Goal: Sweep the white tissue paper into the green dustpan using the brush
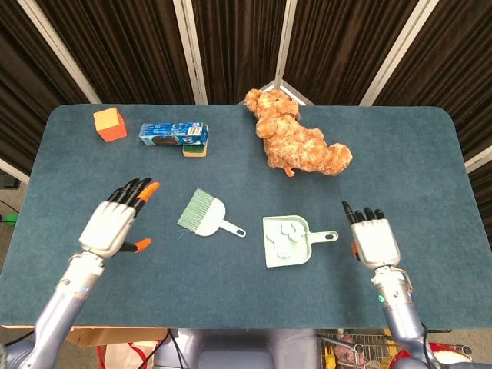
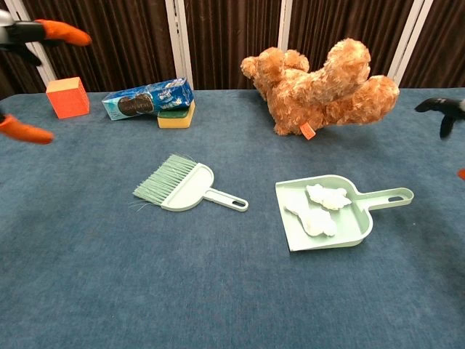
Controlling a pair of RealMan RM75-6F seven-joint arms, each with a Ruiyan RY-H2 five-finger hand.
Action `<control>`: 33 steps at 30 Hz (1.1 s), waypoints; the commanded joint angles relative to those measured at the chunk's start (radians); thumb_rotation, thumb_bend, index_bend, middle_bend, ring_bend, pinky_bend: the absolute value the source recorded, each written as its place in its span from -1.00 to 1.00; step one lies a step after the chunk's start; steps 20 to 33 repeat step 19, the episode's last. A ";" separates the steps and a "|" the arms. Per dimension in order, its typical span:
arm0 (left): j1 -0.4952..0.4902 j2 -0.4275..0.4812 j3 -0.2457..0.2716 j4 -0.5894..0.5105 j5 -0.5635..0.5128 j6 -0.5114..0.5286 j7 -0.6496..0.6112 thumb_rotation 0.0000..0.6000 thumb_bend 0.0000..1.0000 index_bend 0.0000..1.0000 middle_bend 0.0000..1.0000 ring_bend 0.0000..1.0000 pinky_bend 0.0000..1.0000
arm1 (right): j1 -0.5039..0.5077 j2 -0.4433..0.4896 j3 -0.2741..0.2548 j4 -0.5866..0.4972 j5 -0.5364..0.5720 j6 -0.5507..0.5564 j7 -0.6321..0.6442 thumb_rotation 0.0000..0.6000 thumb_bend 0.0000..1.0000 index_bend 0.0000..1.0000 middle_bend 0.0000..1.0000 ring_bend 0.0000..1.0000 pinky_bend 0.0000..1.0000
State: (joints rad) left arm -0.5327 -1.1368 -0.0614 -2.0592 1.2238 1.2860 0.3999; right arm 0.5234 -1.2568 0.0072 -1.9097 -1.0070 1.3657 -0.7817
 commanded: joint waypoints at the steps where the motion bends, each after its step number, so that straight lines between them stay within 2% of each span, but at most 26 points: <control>1: 0.140 0.087 0.129 0.027 0.191 0.083 -0.157 1.00 -1.00 -1.00 -1.00 -1.00 -0.95 | -0.098 0.072 -0.052 0.007 -0.124 0.012 0.210 1.00 -0.39 -1.00 -1.00 -1.00 -1.00; 5: 0.228 0.124 0.229 0.110 0.326 0.135 -0.227 1.00 -1.00 -1.00 -1.00 -1.00 -1.00 | -0.180 0.127 -0.116 0.018 -0.250 0.068 0.321 1.00 -0.39 -1.00 -1.00 -1.00 -1.00; 8: 0.286 0.133 0.275 0.164 0.394 0.182 -0.285 1.00 -1.00 -1.00 -1.00 -1.00 -1.00 | -0.247 0.157 -0.163 0.036 -0.349 0.123 0.408 1.00 -0.39 -1.00 -1.00 -1.00 -1.00; 11: 0.342 0.128 0.300 0.231 0.458 0.247 -0.316 1.00 -1.00 -1.00 -1.00 -1.00 -1.00 | -0.309 0.172 -0.201 0.087 -0.447 0.187 0.485 1.00 -0.39 -1.00 -1.00 -1.00 -1.00; 15: 0.398 0.096 0.292 0.373 0.521 0.336 -0.297 1.00 -1.00 -1.00 -1.00 -1.00 -1.00 | -0.369 0.183 -0.212 0.172 -0.537 0.265 0.582 1.00 -0.39 -1.00 -1.00 -1.00 -1.00; 18: 0.422 0.084 0.279 0.422 0.509 0.358 -0.320 1.00 -1.00 -1.00 -1.00 -1.00 -1.00 | -0.390 0.185 -0.195 0.202 -0.550 0.290 0.616 1.00 -0.40 -1.00 -1.00 -1.00 -1.00; 33: 0.430 0.087 0.277 0.427 0.491 0.354 -0.332 1.00 -1.00 -1.00 -1.00 -1.00 -1.00 | -0.395 0.186 -0.188 0.204 -0.544 0.292 0.625 1.00 -0.39 -1.00 -1.00 -1.00 -1.00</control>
